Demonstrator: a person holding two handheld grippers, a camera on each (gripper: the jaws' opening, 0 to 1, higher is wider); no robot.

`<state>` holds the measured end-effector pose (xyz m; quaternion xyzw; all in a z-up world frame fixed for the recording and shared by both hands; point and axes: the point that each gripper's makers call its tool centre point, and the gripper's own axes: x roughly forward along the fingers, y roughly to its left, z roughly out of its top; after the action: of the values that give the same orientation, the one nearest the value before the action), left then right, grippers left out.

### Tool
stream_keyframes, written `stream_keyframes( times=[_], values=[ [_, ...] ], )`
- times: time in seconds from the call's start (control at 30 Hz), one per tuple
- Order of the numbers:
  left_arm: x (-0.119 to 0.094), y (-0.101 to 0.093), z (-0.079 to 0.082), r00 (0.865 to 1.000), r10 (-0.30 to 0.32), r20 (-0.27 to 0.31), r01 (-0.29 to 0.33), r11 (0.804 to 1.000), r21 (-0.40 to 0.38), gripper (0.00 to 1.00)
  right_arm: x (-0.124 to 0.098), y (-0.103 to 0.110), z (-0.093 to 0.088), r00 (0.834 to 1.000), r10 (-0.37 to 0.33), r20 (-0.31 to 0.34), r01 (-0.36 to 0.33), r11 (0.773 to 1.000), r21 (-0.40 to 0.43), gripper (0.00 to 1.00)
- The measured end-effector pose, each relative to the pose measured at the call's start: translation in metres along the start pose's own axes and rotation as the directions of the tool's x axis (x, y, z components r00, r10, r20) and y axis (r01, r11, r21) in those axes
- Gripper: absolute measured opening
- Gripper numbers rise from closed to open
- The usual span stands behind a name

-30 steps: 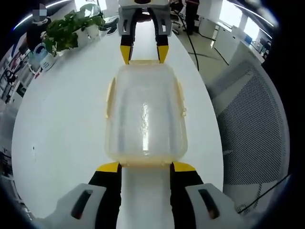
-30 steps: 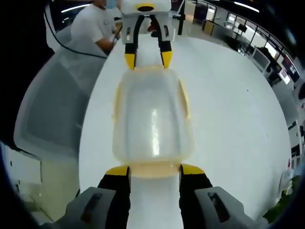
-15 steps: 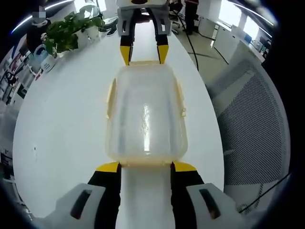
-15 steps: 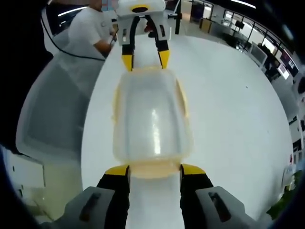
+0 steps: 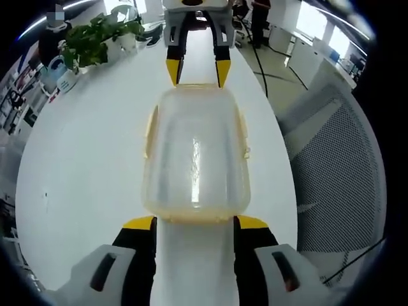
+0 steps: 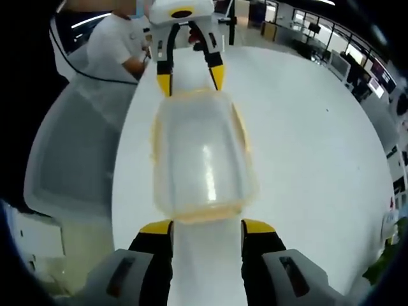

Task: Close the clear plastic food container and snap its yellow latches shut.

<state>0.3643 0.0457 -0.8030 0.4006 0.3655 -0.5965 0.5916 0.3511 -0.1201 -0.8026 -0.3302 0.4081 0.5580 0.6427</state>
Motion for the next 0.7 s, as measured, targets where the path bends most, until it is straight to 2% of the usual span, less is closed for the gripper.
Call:
stream_keyframes(
  times=[0.3, 0.37, 0.43, 0.57, 0.63, 0.7],
  values=[
    [-0.005, -0.001, -0.007, 1.0, 0.005, -0.026, -0.006, 0.999, -0.034, 0.46, -0.003, -0.001, 0.001, 1.0, -0.005, 0.007, 0.004, 0.999, 0.038, 0.39],
    [-0.006, -0.001, -0.006, 1.0, -0.001, -0.018, 0.0, 0.998, -0.059, 0.46, -0.004, -0.001, 0.003, 1.0, -0.007, 0.011, 0.006, 0.998, 0.056, 0.39],
    [-0.008, 0.0, -0.003, 1.0, -0.005, 0.001, 0.005, 0.993, -0.119, 0.46, -0.005, 0.001, 0.004, 1.0, -0.001, 0.013, 0.0, 0.996, 0.087, 0.39],
    [-0.011, 0.003, 0.0, 1.0, -0.004, 0.028, 0.011, 0.969, -0.245, 0.46, -0.007, 0.003, 0.006, 1.0, 0.003, 0.031, -0.009, 0.981, 0.193, 0.36],
    [-0.012, 0.003, 0.001, 1.0, -0.002, 0.031, 0.011, 0.952, -0.306, 0.46, -0.008, -0.001, 0.006, 0.999, -0.011, 0.032, 0.004, 0.979, 0.204, 0.35],
    [-0.011, 0.002, 0.001, 0.999, -0.002, 0.038, 0.015, 0.933, -0.359, 0.46, -0.009, -0.001, 0.006, 0.999, -0.016, 0.036, 0.006, 0.966, 0.258, 0.35]
  ],
)
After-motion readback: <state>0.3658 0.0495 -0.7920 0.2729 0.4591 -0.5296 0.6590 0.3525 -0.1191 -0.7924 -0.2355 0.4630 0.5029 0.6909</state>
